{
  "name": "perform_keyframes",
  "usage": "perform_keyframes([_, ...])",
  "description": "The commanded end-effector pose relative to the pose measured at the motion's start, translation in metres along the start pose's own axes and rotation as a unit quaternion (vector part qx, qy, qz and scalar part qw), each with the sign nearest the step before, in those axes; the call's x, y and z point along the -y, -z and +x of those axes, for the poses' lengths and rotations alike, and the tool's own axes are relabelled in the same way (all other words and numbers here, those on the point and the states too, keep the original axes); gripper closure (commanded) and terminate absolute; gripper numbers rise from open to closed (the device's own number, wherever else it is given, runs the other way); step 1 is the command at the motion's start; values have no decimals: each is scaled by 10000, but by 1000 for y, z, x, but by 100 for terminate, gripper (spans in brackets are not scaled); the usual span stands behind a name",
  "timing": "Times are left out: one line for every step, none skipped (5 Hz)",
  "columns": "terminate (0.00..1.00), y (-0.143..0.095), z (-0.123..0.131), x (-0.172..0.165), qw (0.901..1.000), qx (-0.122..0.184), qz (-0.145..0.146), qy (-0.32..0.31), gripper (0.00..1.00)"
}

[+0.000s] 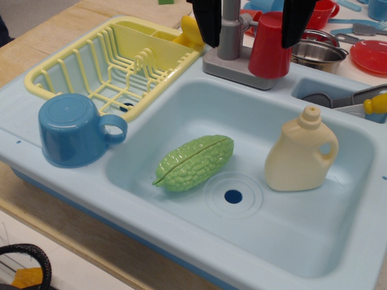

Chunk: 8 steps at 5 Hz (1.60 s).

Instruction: Put detergent from sink into drying rack

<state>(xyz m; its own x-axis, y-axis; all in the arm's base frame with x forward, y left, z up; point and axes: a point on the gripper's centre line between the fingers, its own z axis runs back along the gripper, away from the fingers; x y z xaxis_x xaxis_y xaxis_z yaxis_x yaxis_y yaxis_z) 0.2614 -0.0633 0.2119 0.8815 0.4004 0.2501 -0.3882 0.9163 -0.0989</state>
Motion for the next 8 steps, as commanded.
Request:
perform_keyframes([0,0,0,0,10000,0,0,0,0])
perform_keyframes([0,3,-1,6,9920,-54,-475,1167,0])
perform_keyframes([0,3,-9,25,9667,446,-719,2416,0])
perform_keyframes([0,1,-2,46,9292,188,-1094,3524,0])
perform_keyframes([0,7,-3,63,8770,-48,-1596,4531,0])
perform_keyframes([0,21,-15,67,8481,-146,-2100,4861,0])
perform_keyframes([0,35,-18,60,8418,-101,-2242,4909,0])
perform_keyframes([0,53,-16,56,8339,-6,-2318,5010,0])
